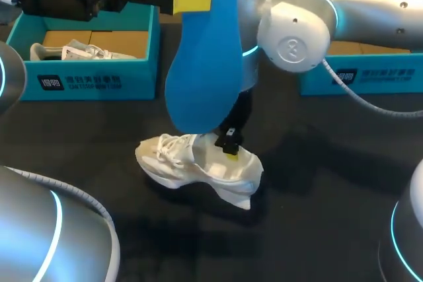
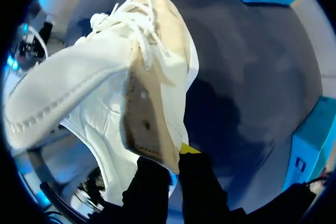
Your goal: Take the shoe out of the shoebox, open the shoe tongue, remove and reinsert the insole, then place the shoe into the shoebox
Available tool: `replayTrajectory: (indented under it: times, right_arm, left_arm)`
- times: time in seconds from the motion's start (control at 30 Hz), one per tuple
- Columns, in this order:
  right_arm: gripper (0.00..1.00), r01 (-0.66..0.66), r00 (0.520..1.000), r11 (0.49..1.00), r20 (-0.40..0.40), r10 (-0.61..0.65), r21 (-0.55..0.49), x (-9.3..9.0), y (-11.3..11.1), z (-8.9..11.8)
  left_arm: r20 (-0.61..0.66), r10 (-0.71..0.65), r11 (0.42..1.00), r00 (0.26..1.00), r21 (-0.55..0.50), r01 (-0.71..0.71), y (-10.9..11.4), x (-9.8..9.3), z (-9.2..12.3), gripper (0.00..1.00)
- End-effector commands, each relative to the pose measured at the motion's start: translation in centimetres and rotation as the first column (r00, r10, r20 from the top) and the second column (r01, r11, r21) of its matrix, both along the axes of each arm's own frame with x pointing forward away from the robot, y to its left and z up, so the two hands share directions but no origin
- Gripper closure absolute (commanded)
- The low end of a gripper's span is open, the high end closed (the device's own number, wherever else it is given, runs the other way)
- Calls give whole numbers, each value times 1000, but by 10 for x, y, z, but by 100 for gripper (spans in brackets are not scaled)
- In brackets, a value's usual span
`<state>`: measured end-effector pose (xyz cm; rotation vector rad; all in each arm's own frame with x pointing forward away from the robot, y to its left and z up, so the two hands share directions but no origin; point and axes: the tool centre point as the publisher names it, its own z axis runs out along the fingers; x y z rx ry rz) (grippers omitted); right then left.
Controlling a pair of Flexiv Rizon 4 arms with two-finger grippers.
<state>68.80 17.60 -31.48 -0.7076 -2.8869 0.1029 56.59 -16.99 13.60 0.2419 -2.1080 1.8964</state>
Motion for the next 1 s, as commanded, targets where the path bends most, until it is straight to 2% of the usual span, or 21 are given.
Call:
replayTrajectory:
  times: [0.03, 0.27, 0.77, 0.87, 0.93, 0.97, 1.0]
  right_arm:
    - [100, 144, 989, 989, 42, -145, 34, -15, -5, 4]
    - [100, 435, 897, 900, 71, -437, 45, -33, 1, 5]
    - [100, 447, 891, 893, 71, -449, 46, -35, 2, 5]
    - [100, 529, 847, 847, 39, -531, 48, -37, -3, -1]
    - [100, 586, 810, 810, 18, -586, 10, -37, -4, -6]
    - [100, 598, 801, 800, 11, -599, 49, -38, -4, -7]
    - [100, 643, 766, 766, 0, -643, 28, -39, -5, -8]
  left_arm:
    - [0, 0, 1000, 1000, 4, 0, -1, 1, 1, 100]
    - [0, 0, 1000, 1000, 4, 0, -1, 1, 1, 100]
    - [0, 0, 1000, 1000, 4, 0, -1, 1, 1, 100]
    - [0, 0, 1000, 1000, 4, 0, -1, 1, 1, 100]
    - [0, 0, 1000, 1000, 4, 0, -1, 1, 1, 100]
    - [0, 0, 1000, 1000, 4, 0, -1, 1, 1, 100]
    - [0, 0, 1000, 1000, 4, 0, -1, 1, 1, 100]
